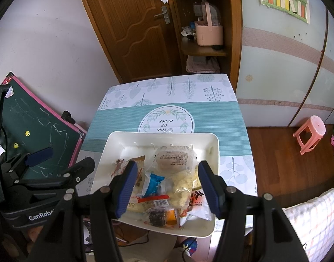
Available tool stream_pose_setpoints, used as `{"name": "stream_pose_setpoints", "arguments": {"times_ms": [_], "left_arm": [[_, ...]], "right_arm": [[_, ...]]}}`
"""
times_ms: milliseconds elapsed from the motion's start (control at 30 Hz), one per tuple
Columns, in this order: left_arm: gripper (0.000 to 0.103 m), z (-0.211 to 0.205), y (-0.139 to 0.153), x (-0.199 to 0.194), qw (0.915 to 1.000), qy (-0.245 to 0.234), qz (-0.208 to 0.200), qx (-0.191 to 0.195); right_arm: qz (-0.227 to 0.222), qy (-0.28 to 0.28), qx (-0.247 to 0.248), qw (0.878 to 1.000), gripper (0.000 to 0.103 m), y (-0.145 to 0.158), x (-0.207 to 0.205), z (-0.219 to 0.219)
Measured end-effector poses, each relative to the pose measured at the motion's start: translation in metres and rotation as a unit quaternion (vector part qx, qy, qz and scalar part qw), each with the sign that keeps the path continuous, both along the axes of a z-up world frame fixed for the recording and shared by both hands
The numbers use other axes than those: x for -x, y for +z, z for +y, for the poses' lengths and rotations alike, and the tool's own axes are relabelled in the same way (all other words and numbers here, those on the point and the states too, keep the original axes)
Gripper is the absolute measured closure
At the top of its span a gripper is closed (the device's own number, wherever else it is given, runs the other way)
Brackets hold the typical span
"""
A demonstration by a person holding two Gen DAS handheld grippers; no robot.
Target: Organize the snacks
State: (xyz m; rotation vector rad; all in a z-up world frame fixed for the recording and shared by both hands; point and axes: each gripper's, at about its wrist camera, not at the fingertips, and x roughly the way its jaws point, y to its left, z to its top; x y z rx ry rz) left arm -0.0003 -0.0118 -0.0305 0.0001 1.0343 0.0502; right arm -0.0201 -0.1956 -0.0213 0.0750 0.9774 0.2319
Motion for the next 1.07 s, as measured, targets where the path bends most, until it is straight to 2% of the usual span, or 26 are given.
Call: {"name": "stream_pose_setpoints", "arguments": {"times_ms": [1067], "left_arm": [[0.005,0.0056,-0.0035,0.0029,1.0000,0.000,0.003,0.000]], "right_arm": [[0.002,-0.001,-0.002,1.000,0.045,-0.0012,0.0001,0.0001]]}}
